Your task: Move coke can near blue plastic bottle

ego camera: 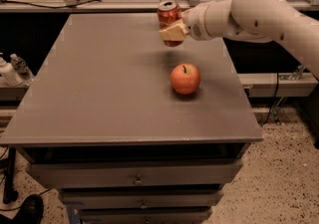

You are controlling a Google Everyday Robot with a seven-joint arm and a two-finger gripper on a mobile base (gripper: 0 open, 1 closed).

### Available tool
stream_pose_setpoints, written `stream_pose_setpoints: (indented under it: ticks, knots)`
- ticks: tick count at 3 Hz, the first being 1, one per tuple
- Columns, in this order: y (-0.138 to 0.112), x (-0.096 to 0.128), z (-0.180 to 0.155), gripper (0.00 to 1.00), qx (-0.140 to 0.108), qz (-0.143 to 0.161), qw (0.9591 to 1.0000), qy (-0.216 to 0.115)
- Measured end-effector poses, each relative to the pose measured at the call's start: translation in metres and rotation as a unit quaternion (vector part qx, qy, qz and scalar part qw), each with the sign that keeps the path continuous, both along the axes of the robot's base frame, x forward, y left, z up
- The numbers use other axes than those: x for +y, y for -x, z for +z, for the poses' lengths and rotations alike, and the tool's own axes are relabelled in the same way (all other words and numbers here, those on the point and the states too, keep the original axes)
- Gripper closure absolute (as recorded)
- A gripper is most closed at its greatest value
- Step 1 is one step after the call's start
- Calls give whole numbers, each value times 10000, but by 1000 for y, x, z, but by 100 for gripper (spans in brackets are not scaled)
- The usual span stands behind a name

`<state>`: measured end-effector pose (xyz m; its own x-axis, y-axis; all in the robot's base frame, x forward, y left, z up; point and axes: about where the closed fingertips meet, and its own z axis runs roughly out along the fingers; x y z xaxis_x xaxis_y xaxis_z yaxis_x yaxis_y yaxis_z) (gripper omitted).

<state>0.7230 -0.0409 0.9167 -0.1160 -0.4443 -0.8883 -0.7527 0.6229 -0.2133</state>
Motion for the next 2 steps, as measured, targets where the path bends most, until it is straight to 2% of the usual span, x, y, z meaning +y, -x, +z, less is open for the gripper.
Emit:
stream_pose_setpoints:
  ticks: [1,2]
  knots:
    - [-15,-62,-1,100,-7,-422,9991,-72]
    - [-41,-98,-14,100,-25,-539,9978,-378]
